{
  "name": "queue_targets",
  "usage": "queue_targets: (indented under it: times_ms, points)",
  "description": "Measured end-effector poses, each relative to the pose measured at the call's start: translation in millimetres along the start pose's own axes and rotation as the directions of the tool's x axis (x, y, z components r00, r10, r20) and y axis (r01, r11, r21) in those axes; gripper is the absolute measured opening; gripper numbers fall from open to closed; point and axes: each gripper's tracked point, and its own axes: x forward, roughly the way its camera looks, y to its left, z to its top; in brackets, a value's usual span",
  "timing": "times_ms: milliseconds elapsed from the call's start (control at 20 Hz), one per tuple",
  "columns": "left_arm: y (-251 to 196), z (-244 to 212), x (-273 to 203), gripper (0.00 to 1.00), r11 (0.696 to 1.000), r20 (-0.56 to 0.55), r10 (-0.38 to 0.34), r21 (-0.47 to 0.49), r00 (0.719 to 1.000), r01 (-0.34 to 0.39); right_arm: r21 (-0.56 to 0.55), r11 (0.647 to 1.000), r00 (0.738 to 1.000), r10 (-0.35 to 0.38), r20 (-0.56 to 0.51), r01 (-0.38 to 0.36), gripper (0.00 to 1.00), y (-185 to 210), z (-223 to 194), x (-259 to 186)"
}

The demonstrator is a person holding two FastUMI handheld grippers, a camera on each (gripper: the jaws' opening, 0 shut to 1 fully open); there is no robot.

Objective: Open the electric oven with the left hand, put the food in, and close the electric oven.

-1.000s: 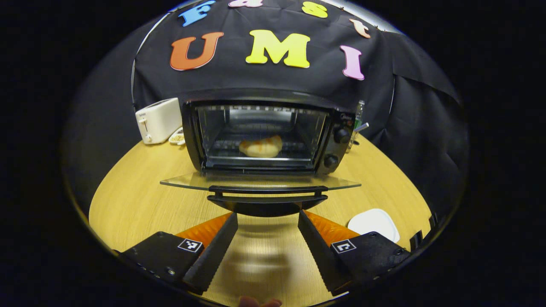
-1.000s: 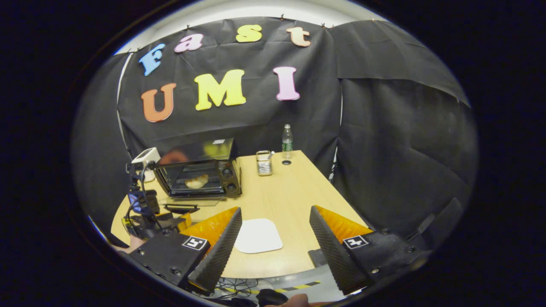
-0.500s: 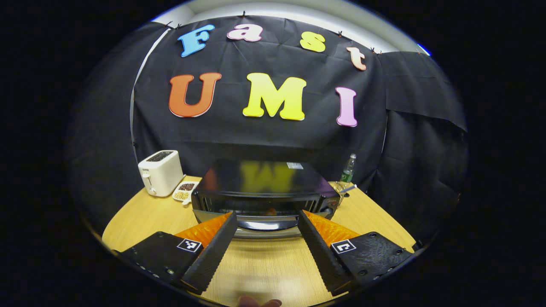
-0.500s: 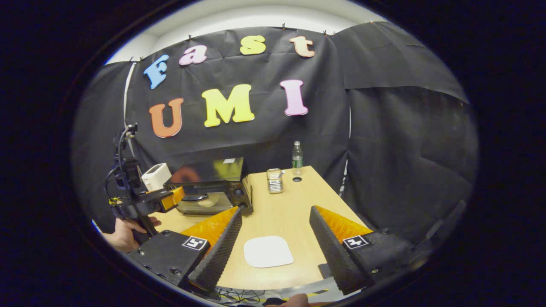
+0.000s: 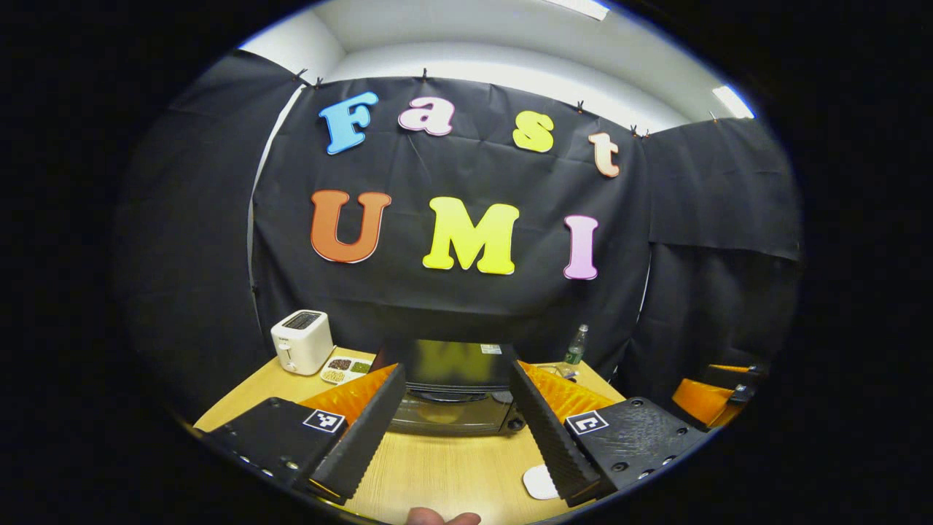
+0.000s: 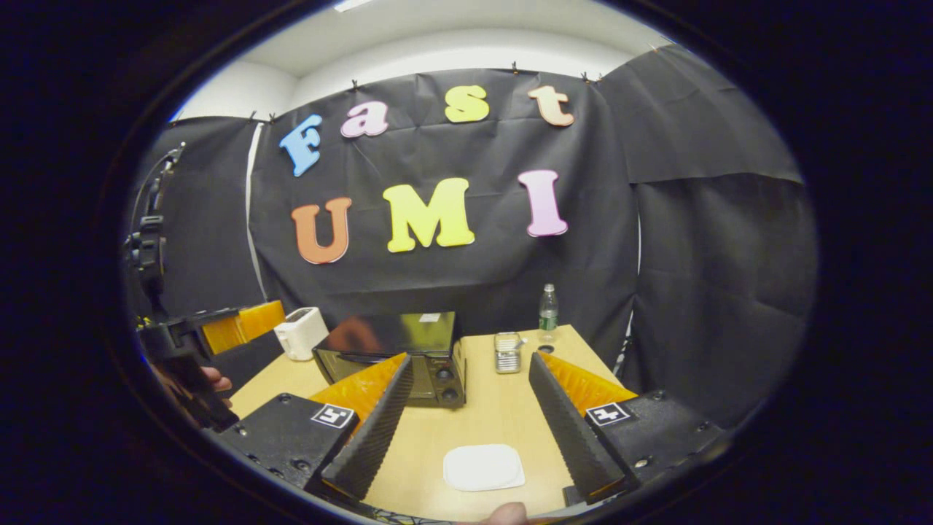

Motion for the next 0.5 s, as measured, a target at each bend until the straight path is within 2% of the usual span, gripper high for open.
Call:
queue_targets:
  times_ms: [200,500]
  points:
    - [9.9,7.4,-73.9,0.94,1.0,0.013,0.023,0.005,1.0,-0.023,-0.026,0.999,0.998,0.029,0.062,-0.028,0.96,29.3,13.2,-42.7]
    - [15.5,5.5,-180.3,0.94,0.999,0.031,0.021,0.027,0.999,-0.022,-0.07,0.994,0.995,0.093,0.049,-0.089,0.96,76.1,-11.4,-131.1]
